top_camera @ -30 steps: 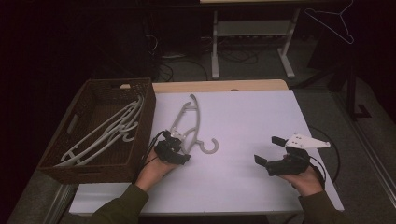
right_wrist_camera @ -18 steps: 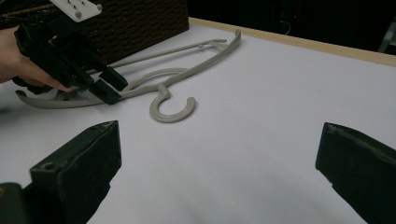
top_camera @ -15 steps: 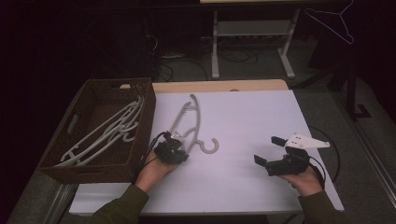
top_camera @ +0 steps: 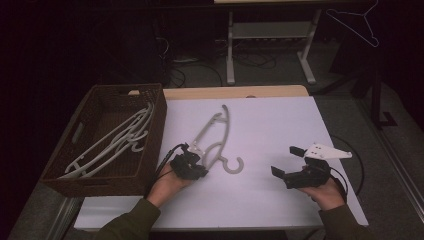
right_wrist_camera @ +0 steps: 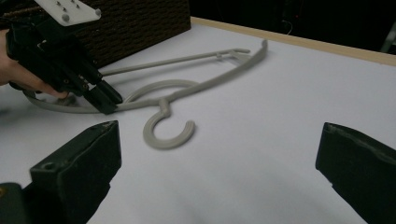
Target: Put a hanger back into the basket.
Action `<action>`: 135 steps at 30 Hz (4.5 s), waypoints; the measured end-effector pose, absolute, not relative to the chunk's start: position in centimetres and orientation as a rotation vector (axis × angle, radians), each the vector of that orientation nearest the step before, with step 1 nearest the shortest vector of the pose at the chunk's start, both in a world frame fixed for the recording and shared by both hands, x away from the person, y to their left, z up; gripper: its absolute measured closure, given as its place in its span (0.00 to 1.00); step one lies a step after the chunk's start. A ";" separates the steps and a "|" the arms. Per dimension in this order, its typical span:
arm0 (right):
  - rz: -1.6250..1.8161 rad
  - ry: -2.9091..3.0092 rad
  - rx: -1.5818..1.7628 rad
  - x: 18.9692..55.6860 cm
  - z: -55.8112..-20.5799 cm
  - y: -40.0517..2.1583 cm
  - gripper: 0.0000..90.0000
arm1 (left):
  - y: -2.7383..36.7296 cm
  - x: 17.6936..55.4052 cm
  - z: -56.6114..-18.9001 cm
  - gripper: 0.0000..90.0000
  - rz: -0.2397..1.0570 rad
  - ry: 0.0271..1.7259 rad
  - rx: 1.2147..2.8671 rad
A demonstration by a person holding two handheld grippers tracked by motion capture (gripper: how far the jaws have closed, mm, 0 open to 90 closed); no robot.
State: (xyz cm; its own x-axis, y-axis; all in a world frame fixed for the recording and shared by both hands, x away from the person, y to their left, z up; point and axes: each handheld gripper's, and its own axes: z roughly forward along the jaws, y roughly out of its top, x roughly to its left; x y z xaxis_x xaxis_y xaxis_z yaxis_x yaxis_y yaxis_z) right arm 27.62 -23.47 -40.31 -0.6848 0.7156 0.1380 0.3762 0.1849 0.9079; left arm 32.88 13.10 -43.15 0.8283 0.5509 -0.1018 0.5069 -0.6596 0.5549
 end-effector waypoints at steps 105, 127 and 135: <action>1.023 2.397 1.296 49.4 -44.6 -9.0 1.00 | 12.6 31.9 -42.9 0.74 0.071 0.649 2.392; 1.353 2.268 1.243 46.4 -39.3 -12.7 0.38 | 13.4 32.2 -42.0 0.91 0.071 0.748 2.328; 1.385 2.194 1.187 43.0 -37.7 -15.6 0.17 | 13.6 32.1 -41.0 0.91 0.068 0.735 2.325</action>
State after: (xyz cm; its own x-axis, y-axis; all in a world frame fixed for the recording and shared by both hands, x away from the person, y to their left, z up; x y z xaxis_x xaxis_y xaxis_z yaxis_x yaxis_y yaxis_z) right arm 43.02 -15.57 -37.73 -0.6195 0.7648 0.1770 0.4889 0.1995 0.8492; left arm 32.10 13.57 -41.02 0.8386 0.5244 -0.1473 0.4882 -0.6036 0.6304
